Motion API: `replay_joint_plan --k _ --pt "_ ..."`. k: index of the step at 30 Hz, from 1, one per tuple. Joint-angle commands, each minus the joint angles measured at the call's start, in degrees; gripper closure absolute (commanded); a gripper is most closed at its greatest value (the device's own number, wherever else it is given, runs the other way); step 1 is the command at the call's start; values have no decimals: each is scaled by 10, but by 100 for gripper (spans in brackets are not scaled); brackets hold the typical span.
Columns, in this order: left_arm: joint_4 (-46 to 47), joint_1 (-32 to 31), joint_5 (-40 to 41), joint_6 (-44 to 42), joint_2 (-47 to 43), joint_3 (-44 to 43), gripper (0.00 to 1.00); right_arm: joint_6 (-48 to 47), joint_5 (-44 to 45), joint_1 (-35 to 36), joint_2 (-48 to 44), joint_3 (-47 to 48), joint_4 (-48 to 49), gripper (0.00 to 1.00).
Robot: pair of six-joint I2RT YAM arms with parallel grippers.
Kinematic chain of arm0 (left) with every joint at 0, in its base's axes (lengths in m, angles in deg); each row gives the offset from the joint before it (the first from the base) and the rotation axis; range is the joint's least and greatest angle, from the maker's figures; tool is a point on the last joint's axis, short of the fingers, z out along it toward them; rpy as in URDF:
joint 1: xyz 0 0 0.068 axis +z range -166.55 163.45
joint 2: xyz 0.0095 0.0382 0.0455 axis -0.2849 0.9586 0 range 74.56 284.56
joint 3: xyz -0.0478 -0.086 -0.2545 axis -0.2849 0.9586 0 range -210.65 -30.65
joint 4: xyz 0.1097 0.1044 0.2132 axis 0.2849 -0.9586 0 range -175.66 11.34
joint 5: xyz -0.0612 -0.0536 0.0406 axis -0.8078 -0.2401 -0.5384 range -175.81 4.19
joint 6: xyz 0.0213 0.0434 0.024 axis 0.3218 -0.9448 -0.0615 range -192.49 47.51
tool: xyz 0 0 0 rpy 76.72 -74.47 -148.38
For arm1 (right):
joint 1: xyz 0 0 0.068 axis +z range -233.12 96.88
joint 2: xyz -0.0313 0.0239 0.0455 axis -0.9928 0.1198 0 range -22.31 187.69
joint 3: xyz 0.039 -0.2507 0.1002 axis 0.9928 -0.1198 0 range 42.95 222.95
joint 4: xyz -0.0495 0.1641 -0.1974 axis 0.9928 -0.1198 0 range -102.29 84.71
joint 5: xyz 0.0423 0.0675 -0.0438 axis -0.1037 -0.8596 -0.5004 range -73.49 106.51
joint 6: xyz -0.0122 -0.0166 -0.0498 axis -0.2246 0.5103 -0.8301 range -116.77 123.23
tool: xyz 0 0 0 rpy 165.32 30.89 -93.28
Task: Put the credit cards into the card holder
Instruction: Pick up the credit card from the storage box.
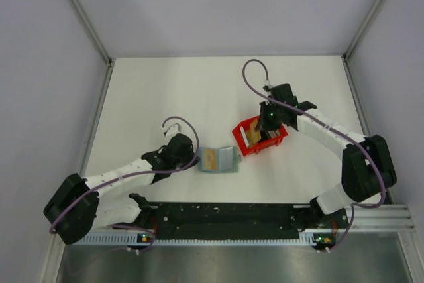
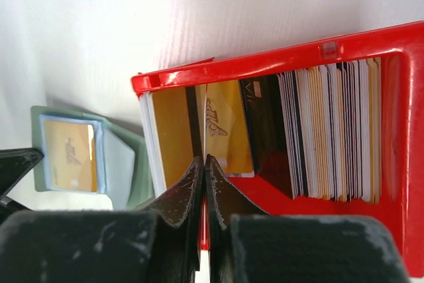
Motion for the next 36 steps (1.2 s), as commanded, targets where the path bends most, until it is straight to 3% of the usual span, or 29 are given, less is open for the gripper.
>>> replay_joint_plan --k 1,12,26,36 --pt "7 2 -4 -5 1 -20 100 10 9 7 -32 25 -2 100" --pt "2 2 -7 -7 0 -19 100 23 -5 49 -3 38 0 100" --pt "6 2 -9 -8 0 -14 100 -40 -66 57 5 60 -7 100" --pt "1 2 -5 -9 -3 -14 100 -36 -22 57 -27 92 -27 100"
